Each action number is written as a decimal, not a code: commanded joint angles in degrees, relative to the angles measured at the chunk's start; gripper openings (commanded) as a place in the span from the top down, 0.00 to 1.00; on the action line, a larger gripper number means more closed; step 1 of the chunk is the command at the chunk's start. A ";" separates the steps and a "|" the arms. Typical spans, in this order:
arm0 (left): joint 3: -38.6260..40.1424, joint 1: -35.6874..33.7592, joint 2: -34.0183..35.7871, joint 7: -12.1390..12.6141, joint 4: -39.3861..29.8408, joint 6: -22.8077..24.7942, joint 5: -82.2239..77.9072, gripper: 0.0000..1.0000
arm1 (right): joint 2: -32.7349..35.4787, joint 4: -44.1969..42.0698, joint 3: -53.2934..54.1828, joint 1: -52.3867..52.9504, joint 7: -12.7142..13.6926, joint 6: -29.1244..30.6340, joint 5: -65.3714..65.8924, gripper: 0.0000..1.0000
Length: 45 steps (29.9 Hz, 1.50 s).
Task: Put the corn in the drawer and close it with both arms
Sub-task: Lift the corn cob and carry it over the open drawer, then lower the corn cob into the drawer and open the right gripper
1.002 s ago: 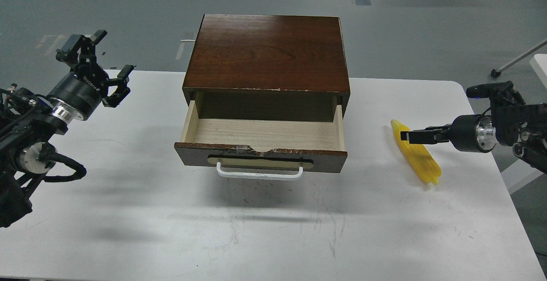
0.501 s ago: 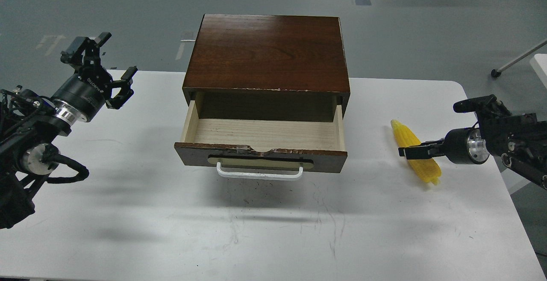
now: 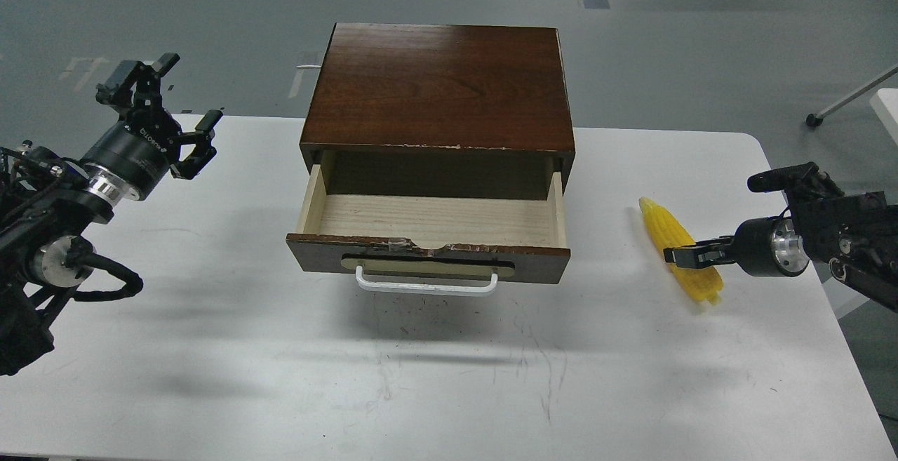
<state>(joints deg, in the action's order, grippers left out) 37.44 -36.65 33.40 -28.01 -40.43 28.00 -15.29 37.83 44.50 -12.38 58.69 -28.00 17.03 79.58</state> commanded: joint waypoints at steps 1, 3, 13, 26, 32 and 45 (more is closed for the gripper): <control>0.18 -0.09 -0.01 0.01 0.17 0.00 0.09 0.00 | 4.34 6.01 0.69 5.88 0.00 0.19 -0.30 0.96; 0.18 -0.18 -0.09 0.01 0.17 0.00 0.00 0.00 | 6.81 9.45 0.69 10.55 0.00 0.37 -0.39 0.96; 0.27 -0.53 -0.01 0.01 0.08 0.00 0.09 0.00 | 4.55 18.95 -0.44 29.36 0.00 4.06 -0.39 0.96; 0.27 -0.53 3.16 0.01 -0.09 0.00 0.09 0.00 | -15.41 18.96 -9.06 39.92 0.00 4.68 -0.31 0.96; 0.35 -0.53 3.25 0.01 -0.09 0.00 0.09 0.00 | -22.18 18.43 -12.84 41.77 0.00 4.41 -0.22 0.96; 0.36 -0.44 3.33 0.01 -0.09 0.00 0.09 0.00 | -30.79 14.57 -17.41 41.51 0.00 2.74 -0.22 0.86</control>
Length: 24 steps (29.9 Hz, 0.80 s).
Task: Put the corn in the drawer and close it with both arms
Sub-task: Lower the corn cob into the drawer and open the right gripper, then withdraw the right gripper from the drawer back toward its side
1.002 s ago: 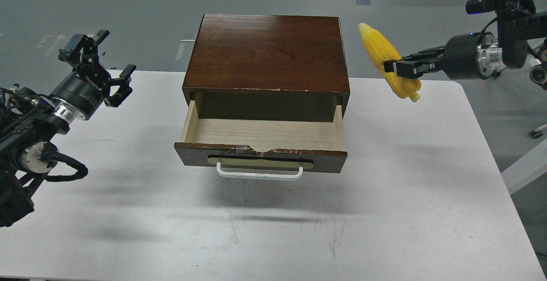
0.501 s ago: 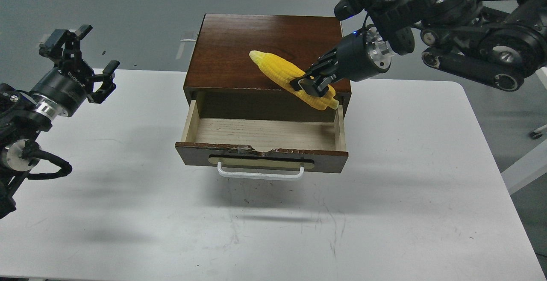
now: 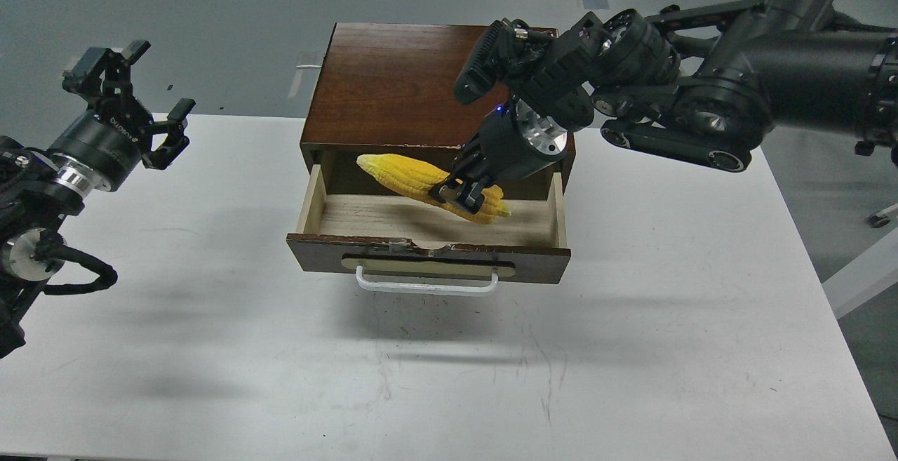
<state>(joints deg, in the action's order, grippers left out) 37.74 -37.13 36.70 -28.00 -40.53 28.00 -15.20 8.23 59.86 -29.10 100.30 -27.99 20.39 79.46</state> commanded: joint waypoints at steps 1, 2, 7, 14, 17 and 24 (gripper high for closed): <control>0.14 0.04 0.13 0.00 0.01 0.00 0.00 0.00 | -1.55 -1.15 -0.70 -0.11 -0.01 -0.61 -0.09 0.84; 0.14 0.04 0.22 0.00 0.01 0.00 0.09 0.00 | -2.07 -1.76 -0.79 -0.19 -0.01 -0.61 -0.09 0.78; 0.14 0.04 0.31 0.00 0.01 0.00 0.00 0.00 | -2.43 -1.77 -0.79 -0.28 -0.01 -0.70 -0.18 0.38; 0.14 0.04 0.39 0.00 0.10 0.00 0.00 0.00 | -1.99 -1.59 -0.52 -0.28 -0.01 -0.79 -1.58 0.05; 0.14 -0.05 0.48 0.00 0.10 0.00 0.09 0.00 | -1.38 -1.50 -0.26 -0.11 -0.01 -0.79 -2.29 0.04; 0.32 -0.05 1.27 0.00 0.10 0.00 0.09 0.00 | 4.59 -0.45 3.87 2.35 -0.01 -0.70 -8.17 0.03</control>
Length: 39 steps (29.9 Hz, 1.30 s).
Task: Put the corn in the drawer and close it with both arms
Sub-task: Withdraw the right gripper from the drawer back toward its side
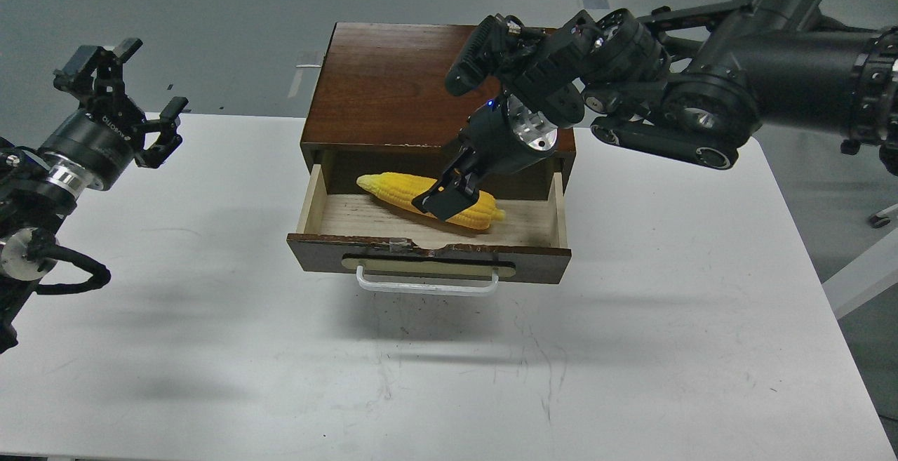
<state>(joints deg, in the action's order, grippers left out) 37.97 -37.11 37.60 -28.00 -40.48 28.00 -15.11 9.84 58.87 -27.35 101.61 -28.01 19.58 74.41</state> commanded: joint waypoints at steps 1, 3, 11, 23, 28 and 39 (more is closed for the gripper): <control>0.09 -0.07 0.55 0.00 0.05 0.00 -0.01 0.00 | 4.99 0.72 3.35 1.13 0.01 0.11 -6.00 0.02; 0.09 -0.07 0.63 0.00 0.05 0.00 -0.01 0.00 | 7.46 0.81 4.50 1.13 0.01 0.28 -9.09 0.01; -0.17 -0.34 0.28 0.00 -0.04 0.00 -0.19 0.00 | 24.51 3.18 9.68 -7.55 0.01 0.28 -31.23 0.01; -0.61 -1.13 -0.07 0.00 -0.04 0.00 -2.37 0.00 | 32.96 0.38 42.97 -50.24 0.01 -0.16 -55.14 0.01; -0.61 -1.04 -0.24 0.00 -0.04 0.00 -6.33 0.00 | 28.23 -6.91 50.73 -62.05 0.01 -0.07 -57.27 0.01; -0.70 -1.04 0.02 0.00 -5.84 0.00 -14.77 0.86 | 21.54 -11.67 51.17 -66.19 0.01 -0.16 -57.18 0.01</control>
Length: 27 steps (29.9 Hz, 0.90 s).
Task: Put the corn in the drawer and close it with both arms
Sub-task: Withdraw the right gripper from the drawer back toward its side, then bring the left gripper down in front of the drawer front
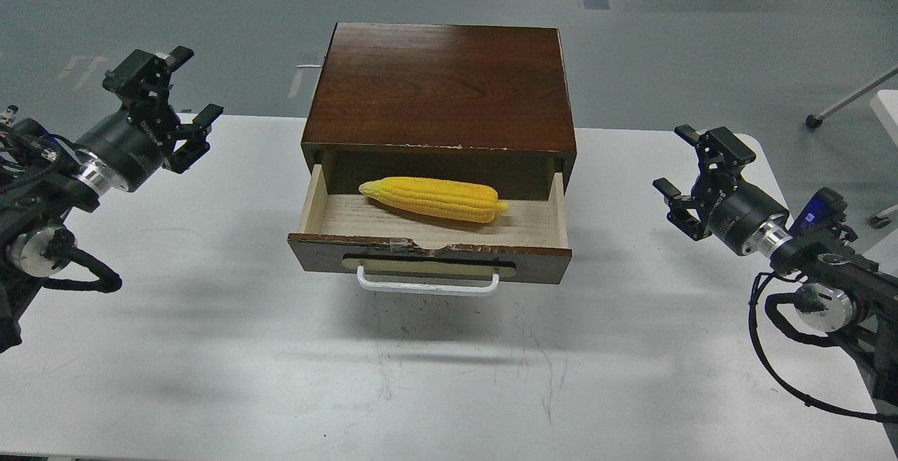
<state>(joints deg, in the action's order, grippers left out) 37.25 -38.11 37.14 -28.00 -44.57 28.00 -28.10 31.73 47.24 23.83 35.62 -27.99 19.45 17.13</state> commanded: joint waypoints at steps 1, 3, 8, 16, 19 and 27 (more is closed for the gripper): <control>0.10 -0.12 0.83 0.00 -2.97 0.00 -2.83 0.99 | -0.36 -0.13 -0.01 -0.29 -0.01 -0.02 0.10 0.01; 0.28 -0.04 2.06 0.00 -6.13 0.00 -3.19 1.00 | -0.36 -0.14 -0.01 -0.29 -0.01 -0.02 0.10 0.01; 0.45 -0.65 5.31 0.00 -17.10 0.00 -6.77 1.00 | -0.18 -0.14 -0.18 -0.37 -0.01 -0.02 0.10 0.01; 1.86 -1.79 6.64 0.00 -33.81 0.00 -32.59 1.00 | -0.09 -0.14 -0.45 -0.90 -0.01 -0.02 0.10 0.01; 1.77 -1.97 6.37 0.00 -37.94 0.00 -40.68 1.00 | 0.17 -0.14 -0.45 -0.99 -0.01 -0.02 0.10 0.01; 0.81 -1.36 7.16 0.00 -46.91 0.00 -57.85 1.00 | 0.26 -0.22 -0.62 -1.52 -0.01 -0.02 0.10 0.01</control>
<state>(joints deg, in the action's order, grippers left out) 38.68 -40.06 43.78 -28.00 -88.43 28.01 -82.28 31.98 47.10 23.30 34.22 -28.00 19.41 17.23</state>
